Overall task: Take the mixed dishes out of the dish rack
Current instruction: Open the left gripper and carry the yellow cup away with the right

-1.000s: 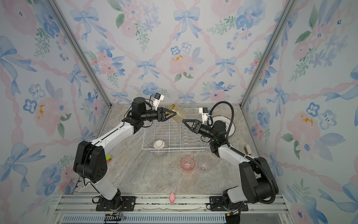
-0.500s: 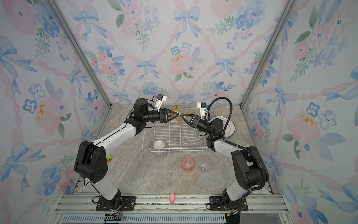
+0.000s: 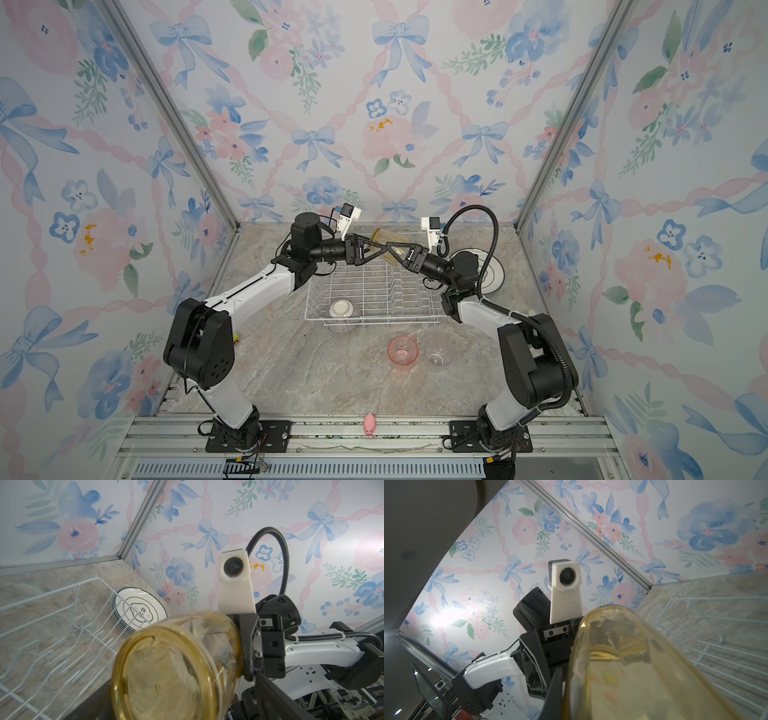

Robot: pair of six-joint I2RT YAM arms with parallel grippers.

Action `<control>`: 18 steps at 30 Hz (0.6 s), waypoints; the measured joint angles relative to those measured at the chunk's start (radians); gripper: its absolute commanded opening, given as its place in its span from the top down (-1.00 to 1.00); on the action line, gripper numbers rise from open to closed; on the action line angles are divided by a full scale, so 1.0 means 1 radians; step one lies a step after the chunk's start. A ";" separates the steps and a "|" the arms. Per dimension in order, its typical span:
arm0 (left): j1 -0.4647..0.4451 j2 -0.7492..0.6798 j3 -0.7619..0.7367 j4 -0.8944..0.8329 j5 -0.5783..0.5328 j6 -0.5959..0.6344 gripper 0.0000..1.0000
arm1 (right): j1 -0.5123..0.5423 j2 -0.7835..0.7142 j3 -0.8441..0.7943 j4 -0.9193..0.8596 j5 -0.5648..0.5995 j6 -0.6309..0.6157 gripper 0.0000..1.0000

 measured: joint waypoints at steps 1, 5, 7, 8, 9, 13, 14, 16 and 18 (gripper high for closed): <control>0.003 -0.004 -0.008 0.002 -0.014 0.002 -0.96 | 0.000 -0.014 0.001 -0.044 -0.002 -0.024 1.00; 0.021 -0.078 -0.104 -0.005 -0.109 0.029 -0.96 | 0.009 -0.129 0.032 -0.397 0.021 -0.240 1.00; 0.026 -0.156 -0.163 -0.039 -0.196 0.062 -0.96 | 0.042 -0.202 0.105 -0.685 0.096 -0.433 1.00; 0.026 -0.198 -0.183 -0.066 -0.248 0.084 -0.96 | 0.064 -0.225 0.146 -0.804 0.139 -0.518 1.00; 0.025 -0.244 -0.198 -0.091 -0.304 0.106 -0.96 | 0.105 -0.253 0.206 -0.957 0.202 -0.623 1.00; 0.001 -0.425 -0.248 -0.161 -0.558 0.182 -0.96 | 0.261 -0.332 0.343 -1.333 0.392 -0.906 1.00; -0.005 -0.469 -0.263 -0.174 -0.619 0.195 -0.96 | 0.298 -0.348 0.357 -1.408 0.433 -0.957 1.00; -0.013 -0.547 -0.291 -0.197 -0.727 0.220 -0.96 | 0.362 -0.366 0.373 -1.538 0.507 -1.040 1.00; -0.015 -0.600 -0.304 -0.229 -0.820 0.243 -0.96 | 0.432 -0.360 0.381 -1.661 0.594 -1.108 1.00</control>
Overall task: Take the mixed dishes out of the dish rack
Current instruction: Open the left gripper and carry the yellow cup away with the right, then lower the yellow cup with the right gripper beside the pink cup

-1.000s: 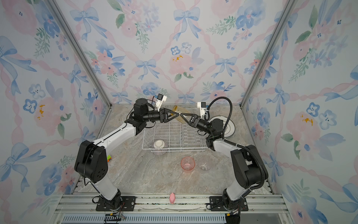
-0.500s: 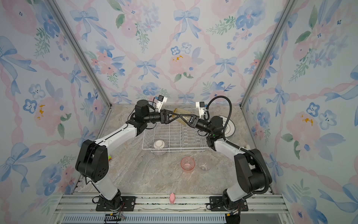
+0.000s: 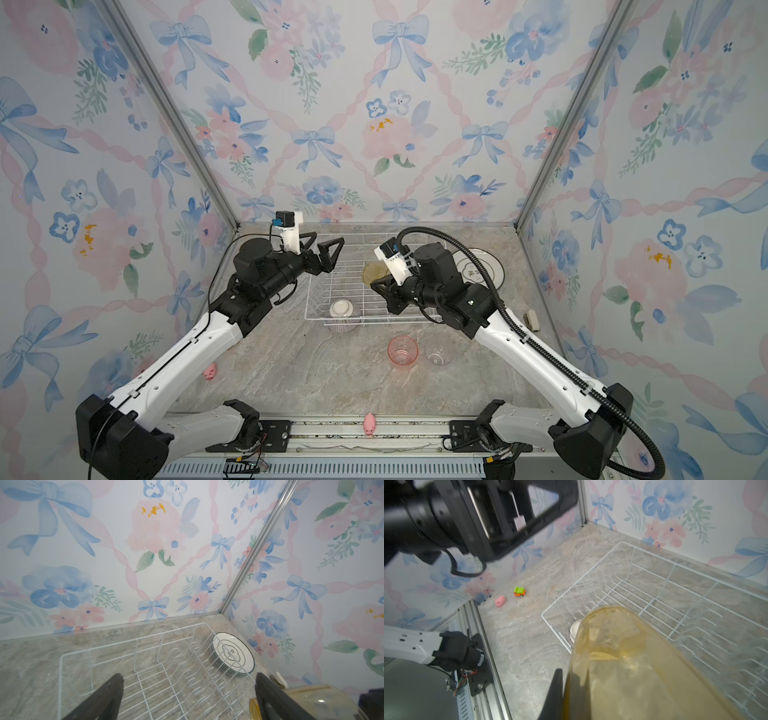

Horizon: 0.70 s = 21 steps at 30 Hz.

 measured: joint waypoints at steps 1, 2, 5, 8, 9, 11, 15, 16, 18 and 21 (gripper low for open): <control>0.000 -0.014 0.000 -0.015 -0.034 0.010 -0.96 | 0.029 0.010 0.005 -0.045 0.031 -0.022 1.00; 0.000 -0.024 0.000 -0.027 -0.066 0.018 -0.96 | 0.065 0.026 0.011 -0.097 0.063 -0.046 1.00; 0.000 -0.032 0.000 -0.065 -0.134 0.037 -0.96 | 0.171 0.087 0.034 -0.221 0.147 -0.102 1.00; -0.002 -0.032 0.000 -0.092 -0.172 0.051 -0.96 | 0.247 0.148 0.053 -0.305 0.199 -0.138 1.00; -0.002 -0.032 0.000 -0.097 -0.180 0.052 -0.96 | 0.269 0.169 0.061 -0.330 0.211 -0.146 1.00; -0.002 -0.032 0.000 -0.107 -0.190 0.055 -0.96 | 0.305 0.213 0.077 -0.365 0.229 -0.161 1.00; -0.002 -0.031 0.000 -0.118 -0.200 0.055 -0.96 | 0.362 0.309 0.113 -0.421 0.257 -0.186 1.00; -0.002 -0.030 0.000 -0.119 -0.200 0.055 -0.96 | 0.372 0.329 0.118 -0.428 0.261 -0.191 1.00; -0.002 -0.030 0.000 -0.121 -0.201 0.055 -0.96 | 0.391 0.377 0.136 -0.451 0.272 -0.202 1.00; -0.002 -0.029 -0.001 -0.122 -0.201 0.055 -0.96 | 0.415 0.439 0.163 -0.478 0.279 -0.216 1.00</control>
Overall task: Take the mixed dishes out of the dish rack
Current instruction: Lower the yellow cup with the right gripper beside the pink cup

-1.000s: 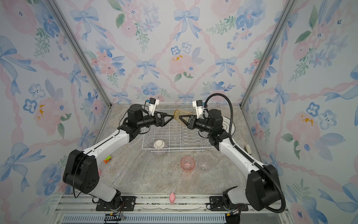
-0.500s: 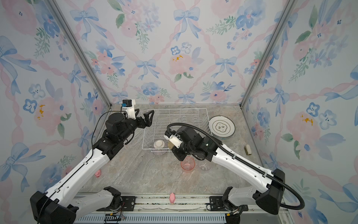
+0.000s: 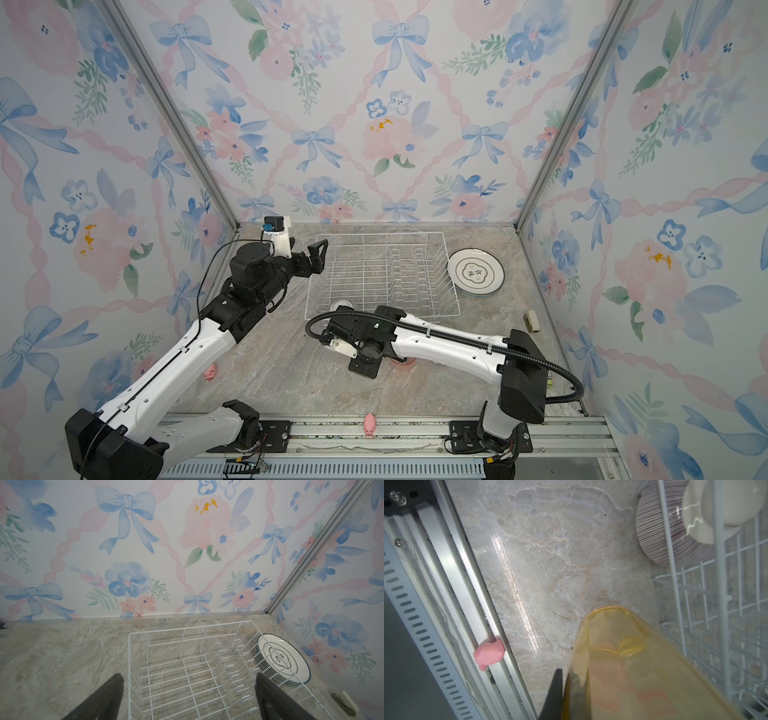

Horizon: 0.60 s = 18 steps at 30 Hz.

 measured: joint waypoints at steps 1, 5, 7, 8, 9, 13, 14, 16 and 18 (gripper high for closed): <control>0.000 0.000 0.000 0.000 0.000 0.002 -0.96 | 0.006 0.016 0.008 -0.004 0.000 -0.003 1.00; 0.000 0.000 -0.001 0.000 0.000 0.006 -0.96 | 0.024 0.095 0.042 -0.025 0.002 -0.023 1.00; 0.000 0.000 -0.003 0.000 0.000 0.006 -0.96 | 0.025 0.129 0.056 -0.034 0.012 -0.029 1.00; 0.000 0.000 -0.005 -0.001 0.000 0.007 -0.96 | 0.025 0.145 0.062 -0.040 0.019 -0.032 1.00; 0.000 0.000 -0.006 -0.001 0.000 0.007 -0.96 | 0.024 0.160 0.068 -0.047 0.026 -0.034 1.00; 0.006 0.000 -0.007 -0.002 0.001 0.007 -0.96 | 0.024 0.209 0.079 -0.071 0.045 -0.040 1.00; 0.008 0.000 -0.008 -0.002 0.001 0.007 -0.96 | 0.024 0.217 0.079 -0.079 0.048 -0.040 1.00; 0.013 0.000 -0.011 -0.003 0.001 0.007 -0.96 | 0.023 0.227 0.079 -0.089 0.049 -0.041 1.00; 0.016 0.000 -0.013 -0.003 0.001 0.007 -0.96 | 0.020 0.230 0.079 -0.093 0.049 -0.041 1.00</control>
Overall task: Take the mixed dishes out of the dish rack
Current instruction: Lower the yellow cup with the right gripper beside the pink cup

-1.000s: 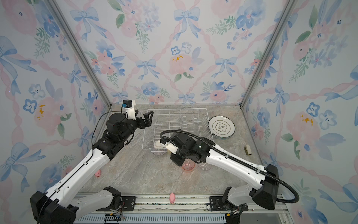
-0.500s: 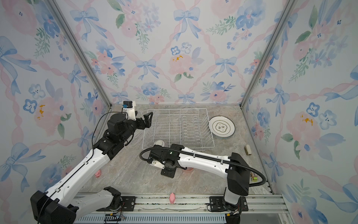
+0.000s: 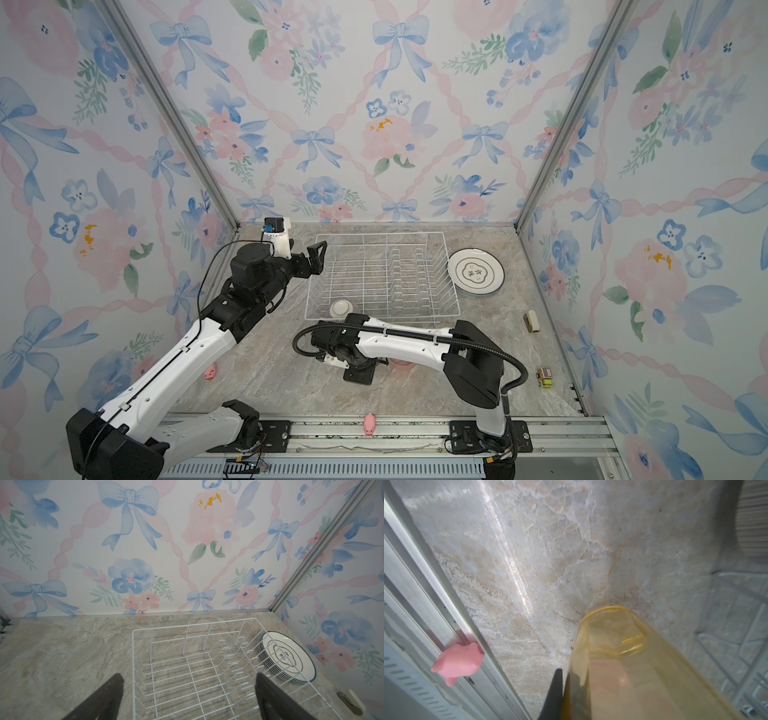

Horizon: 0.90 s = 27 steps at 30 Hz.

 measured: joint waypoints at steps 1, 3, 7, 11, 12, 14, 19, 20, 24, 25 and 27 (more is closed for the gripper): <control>0.002 0.000 0.000 0.000 0.000 0.000 -0.96 | -0.005 0.000 0.000 0.000 0.000 0.000 1.00; 0.005 0.000 -0.001 0.000 0.003 0.000 -0.96 | -0.011 0.000 0.000 0.000 -0.001 -0.003 1.00; 0.005 0.001 -0.001 0.000 0.004 0.000 -0.96 | -0.032 0.000 -0.004 0.001 0.000 -0.008 1.00; 0.006 0.006 -0.001 0.000 0.011 0.000 -0.96 | -0.045 0.000 -0.005 0.003 -0.005 -0.017 1.00; 0.007 0.010 -0.001 0.000 0.011 0.000 -0.96 | -0.045 0.000 -0.005 0.004 -0.008 -0.021 1.00; 0.007 0.015 -0.001 -0.001 0.014 0.000 -0.96 | -0.045 0.000 -0.009 0.007 -0.018 -0.024 1.00; 0.011 0.034 -0.001 -0.007 0.024 0.000 -0.96 | -0.054 0.000 -0.020 0.017 -0.040 -0.029 1.00; 0.011 0.037 -0.001 -0.008 0.027 0.000 -0.96 | -0.058 0.000 -0.021 0.018 -0.042 -0.030 1.00; 0.011 0.053 -0.001 -0.020 0.030 0.007 -0.96 | -0.067 0.000 -0.024 0.024 -0.052 -0.034 0.96; 0.011 0.055 -0.001 -0.023 0.030 0.008 -0.96 | -0.068 0.000 -0.025 0.025 -0.055 -0.037 0.95; 0.011 0.058 0.000 -0.024 0.031 0.011 -0.96 | -0.070 0.000 -0.027 0.030 -0.060 -0.038 0.91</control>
